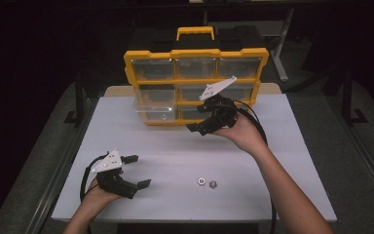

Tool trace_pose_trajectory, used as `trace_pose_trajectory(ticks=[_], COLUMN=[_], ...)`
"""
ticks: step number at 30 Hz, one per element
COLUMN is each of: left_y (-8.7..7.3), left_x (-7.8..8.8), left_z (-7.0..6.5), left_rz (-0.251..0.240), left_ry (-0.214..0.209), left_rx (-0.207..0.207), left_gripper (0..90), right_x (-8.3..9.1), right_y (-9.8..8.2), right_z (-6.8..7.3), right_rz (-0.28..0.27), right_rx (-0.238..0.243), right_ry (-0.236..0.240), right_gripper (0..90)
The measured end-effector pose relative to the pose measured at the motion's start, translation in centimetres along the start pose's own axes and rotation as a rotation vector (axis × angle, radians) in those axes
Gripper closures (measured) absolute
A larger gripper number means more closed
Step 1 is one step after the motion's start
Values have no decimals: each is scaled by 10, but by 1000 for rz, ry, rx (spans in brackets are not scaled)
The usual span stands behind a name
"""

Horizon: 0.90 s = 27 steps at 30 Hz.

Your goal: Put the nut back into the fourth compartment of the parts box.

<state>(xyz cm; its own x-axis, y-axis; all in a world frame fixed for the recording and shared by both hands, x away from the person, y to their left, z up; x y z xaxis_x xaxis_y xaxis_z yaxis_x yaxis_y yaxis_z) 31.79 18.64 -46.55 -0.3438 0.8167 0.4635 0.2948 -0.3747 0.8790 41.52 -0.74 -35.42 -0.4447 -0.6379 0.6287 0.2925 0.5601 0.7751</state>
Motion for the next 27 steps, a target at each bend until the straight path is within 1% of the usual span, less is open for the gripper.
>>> trace_pose_trajectory(ticks=[4,6,7,8,9,10,12,14,15,16,17,20,23,25,27], left_y=[0,0,0,0,-1,-1,-1,-1,-1,-1,-2,-2,-2,-3,-3], left_x=[0,0,0,0,0,-1,-1,0,-1,-1,-1,-1,0,0,0], left_z=[0,0,0,0,0,0,0,1,0,0,0,-1,0,0,1], left_rz=[-1,-1,0,-1,0,-2,-3,-1,-7,-7,-5,-4,-1,7,5], left_ry=[1,1,0,0,-1,-2,-4,-3,-3,-3,-3,-3,-3,-3,-3], left_rx=[1,0,-1,2,2,11,10,2,10,12,21,26,19,13,12], left_gripper=[19,19,19,19,19,19,19,19,19,19,20,19,19,19,19], right_x=[-1,-2,-2,-2,-3,-4,-5,-7,-8,-9,-10,-11,-13,-14,-15], right_y=[-11,-20,-20,-23,-26,-29,-34,-41,-45,-48,-51,-58,-66,-71,-77], right_z=[7,11,11,13,14,13,19,22,23,24,26,30,34,38,41], right_rz=[9,17,17,21,25,18,20,28,31,33,37,36,43,48,55], right_rx=[3,11,11,-1,3,18,-15,-20,-21,-9,-13,-14,-13,-24,-25], right_ry=[11,9,9,13,13,11,24,28,25,27,31,39,41,47,51], right_gripper=[214,210,210,210,205,204,204,204,204,204,204,202,202,202,203])
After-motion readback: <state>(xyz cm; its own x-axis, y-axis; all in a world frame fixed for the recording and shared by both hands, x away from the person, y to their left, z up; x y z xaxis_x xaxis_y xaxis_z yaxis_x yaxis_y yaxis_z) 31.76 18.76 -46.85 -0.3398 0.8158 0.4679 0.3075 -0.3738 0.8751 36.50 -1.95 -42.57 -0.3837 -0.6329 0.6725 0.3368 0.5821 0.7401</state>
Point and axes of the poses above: each handheld gripper's, and its own axes: x roughly backward along the jaws, y roughly out of its top, z roughly to its left, the point moved 10 cm from there along -x, roughly forward along the jaws, and after that the axes turned 6 degrees about -y, right-handed, at the moved point
